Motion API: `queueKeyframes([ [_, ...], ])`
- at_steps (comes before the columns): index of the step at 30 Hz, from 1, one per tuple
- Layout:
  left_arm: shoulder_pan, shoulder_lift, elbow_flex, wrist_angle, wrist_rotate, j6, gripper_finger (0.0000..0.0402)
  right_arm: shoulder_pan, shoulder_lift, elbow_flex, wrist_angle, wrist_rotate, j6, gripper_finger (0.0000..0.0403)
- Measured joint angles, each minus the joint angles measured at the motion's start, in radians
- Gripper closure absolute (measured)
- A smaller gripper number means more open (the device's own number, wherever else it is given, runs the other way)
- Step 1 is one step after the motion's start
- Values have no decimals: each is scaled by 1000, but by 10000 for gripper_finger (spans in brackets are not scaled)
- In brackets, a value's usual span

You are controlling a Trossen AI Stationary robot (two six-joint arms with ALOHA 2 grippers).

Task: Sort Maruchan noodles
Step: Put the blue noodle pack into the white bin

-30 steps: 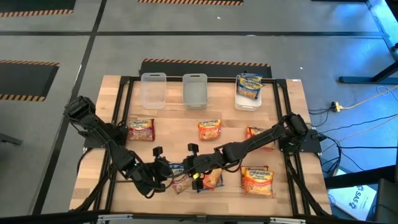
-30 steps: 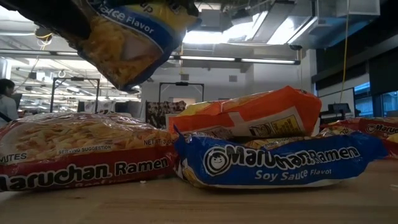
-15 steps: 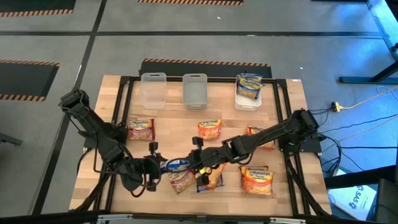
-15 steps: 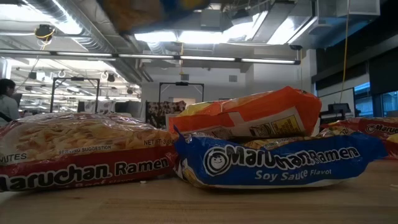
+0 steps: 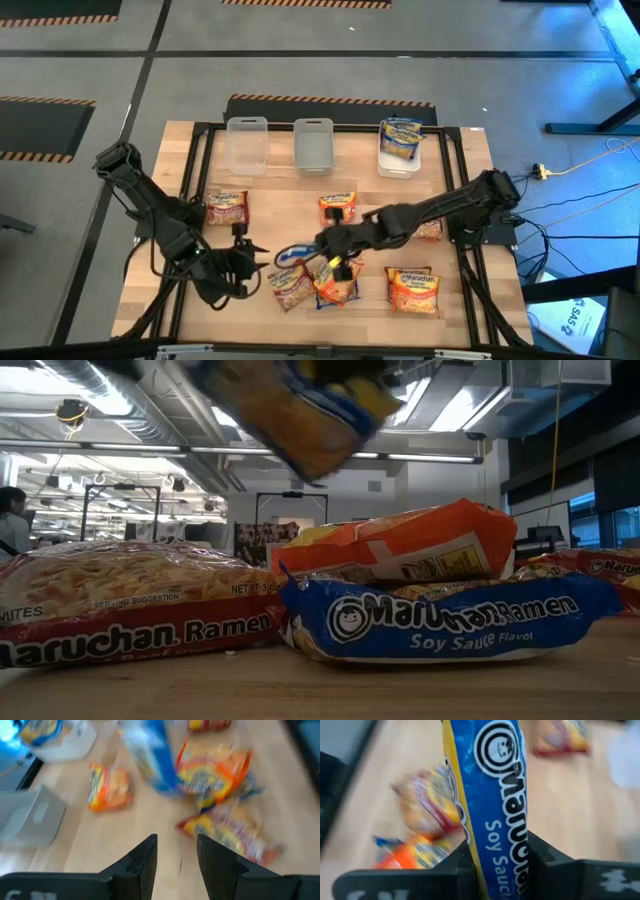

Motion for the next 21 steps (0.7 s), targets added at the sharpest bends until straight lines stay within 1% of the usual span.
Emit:
queueKeyframes([
  [3, 3, 0, -1, -110, -45, -107, 270, -40, -44, 0, -139, 62, 23, 329],
  [5, 12, 0, -6, -162, -46, -161, 270, -76, -77, 0, -236, 91, 42, 329],
  [10, 71, 1, -68, -150, -28, -166, 270, -222, -156, 0, -445, 151, 44, 327],
  [14, 133, 1, -99, -147, -18, -120, 270, -385, -214, 2, -530, 163, -44, 326],
  [17, 182, 1, -101, -135, -11, -48, 270, -529, -231, 2, -580, 148, -129, 325],
  [19, 212, 1, -101, -120, 14, -5, 270, -626, -234, 2, -609, 119, -176, 325],
  [21, 243, 1, -101, -95, 61, 46, 270, -715, -234, -5, -630, 85, -212, 325],
])
